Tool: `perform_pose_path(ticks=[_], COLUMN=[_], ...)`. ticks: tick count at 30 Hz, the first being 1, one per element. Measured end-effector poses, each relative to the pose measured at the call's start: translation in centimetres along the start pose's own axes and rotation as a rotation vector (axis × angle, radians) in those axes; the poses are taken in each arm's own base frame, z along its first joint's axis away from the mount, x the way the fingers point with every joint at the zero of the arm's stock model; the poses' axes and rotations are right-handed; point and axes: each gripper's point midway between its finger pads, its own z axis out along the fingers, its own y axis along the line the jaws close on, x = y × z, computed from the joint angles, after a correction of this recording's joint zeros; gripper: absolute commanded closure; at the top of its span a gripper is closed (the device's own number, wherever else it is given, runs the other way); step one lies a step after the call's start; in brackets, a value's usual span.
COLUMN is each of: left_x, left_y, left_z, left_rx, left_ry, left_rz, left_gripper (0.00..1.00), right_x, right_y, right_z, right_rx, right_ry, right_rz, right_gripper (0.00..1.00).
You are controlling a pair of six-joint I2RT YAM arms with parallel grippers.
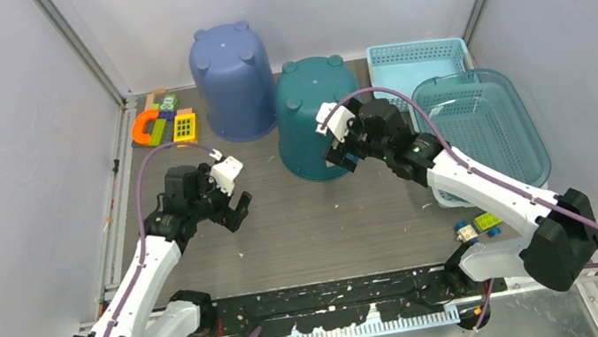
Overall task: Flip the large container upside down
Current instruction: Move the container to the center of the board.
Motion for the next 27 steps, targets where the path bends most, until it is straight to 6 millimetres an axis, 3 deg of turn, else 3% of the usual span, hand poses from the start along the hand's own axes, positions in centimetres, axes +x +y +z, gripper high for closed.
perform_pose_path(ticks=[4, 12, 17, 21, 27], left_x=[0.0, 0.0, 0.0, 0.0, 0.0], left_y=[0.1, 0.1, 0.1, 0.1, 0.0], left_z=[0.0, 0.0, 0.0, 0.0, 0.0], left_rx=[-0.002, -0.003, -0.003, -0.002, 0.0], left_ry=[0.001, 0.0, 0.0, 0.0, 0.0], left_rz=[0.0, 0.0, 0.0, 0.0, -0.001], left_gripper=[0.0, 0.0, 0.0, 0.0, 0.0], right_x=[1.5, 1.4, 1.0, -1.4, -9.3], right_y=[-1.0, -3.9, -3.6, -1.6, -2.3], right_z=[0.9, 1.0, 0.9, -0.5, -4.7], right_rx=[0.074, 0.236, 0.208, 0.039, -0.07], right_ry=[0.06, 0.075, 0.071, 0.039, -0.119], right_rz=[0.02, 0.047, 0.042, 0.017, 0.012], right_gripper=[0.0, 0.0, 0.0, 0.0, 0.0])
